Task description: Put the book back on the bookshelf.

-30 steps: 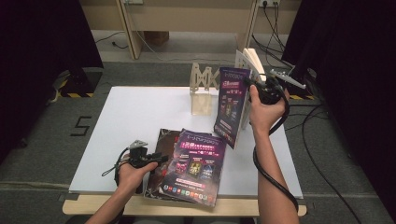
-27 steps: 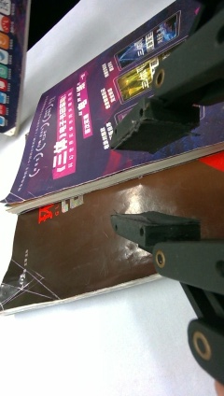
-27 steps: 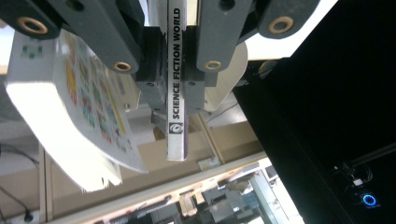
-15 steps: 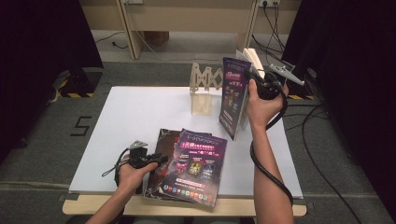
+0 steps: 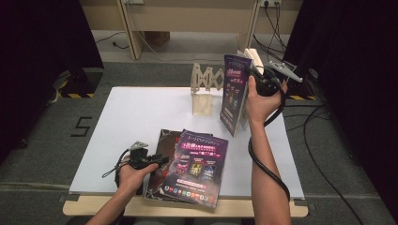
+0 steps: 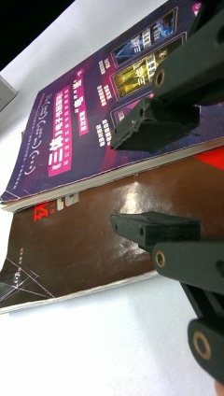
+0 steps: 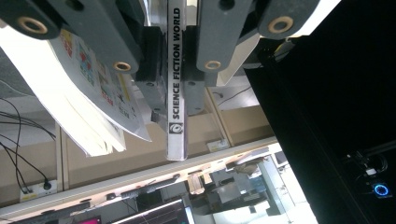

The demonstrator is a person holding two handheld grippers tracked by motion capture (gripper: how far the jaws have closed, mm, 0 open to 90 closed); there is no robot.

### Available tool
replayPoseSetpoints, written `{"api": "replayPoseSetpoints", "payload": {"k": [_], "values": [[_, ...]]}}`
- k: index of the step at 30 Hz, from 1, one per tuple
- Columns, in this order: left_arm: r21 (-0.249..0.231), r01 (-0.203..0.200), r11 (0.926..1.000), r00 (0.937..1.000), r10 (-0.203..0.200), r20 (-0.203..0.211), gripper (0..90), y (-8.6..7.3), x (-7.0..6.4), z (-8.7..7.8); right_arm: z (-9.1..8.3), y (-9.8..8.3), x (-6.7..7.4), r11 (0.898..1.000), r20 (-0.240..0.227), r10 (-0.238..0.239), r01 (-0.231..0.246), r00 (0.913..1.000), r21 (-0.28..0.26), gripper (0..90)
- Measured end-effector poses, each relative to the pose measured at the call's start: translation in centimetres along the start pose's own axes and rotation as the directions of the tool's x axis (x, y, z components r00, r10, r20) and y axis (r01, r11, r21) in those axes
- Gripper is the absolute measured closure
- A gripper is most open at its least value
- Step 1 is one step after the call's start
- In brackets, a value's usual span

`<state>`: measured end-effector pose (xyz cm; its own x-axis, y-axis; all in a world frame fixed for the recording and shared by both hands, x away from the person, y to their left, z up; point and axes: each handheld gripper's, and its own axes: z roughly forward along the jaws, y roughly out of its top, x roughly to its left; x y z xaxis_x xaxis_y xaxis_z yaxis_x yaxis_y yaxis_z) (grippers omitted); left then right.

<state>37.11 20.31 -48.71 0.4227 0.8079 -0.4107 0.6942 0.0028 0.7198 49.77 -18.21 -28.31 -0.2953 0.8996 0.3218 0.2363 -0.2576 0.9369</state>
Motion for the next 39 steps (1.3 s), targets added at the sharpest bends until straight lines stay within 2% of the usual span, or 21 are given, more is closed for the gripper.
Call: {"api": "replayPoseSetpoints", "payload": {"k": [39], "values": [[0.001,0.001,1.0,1.0,-0.001,0.006,56.5,0.0,0.1,0.0,2.2,0.6,0.6,1.0,0.006,-0.005,0.005,1.0,-0.017,83.4]]}}
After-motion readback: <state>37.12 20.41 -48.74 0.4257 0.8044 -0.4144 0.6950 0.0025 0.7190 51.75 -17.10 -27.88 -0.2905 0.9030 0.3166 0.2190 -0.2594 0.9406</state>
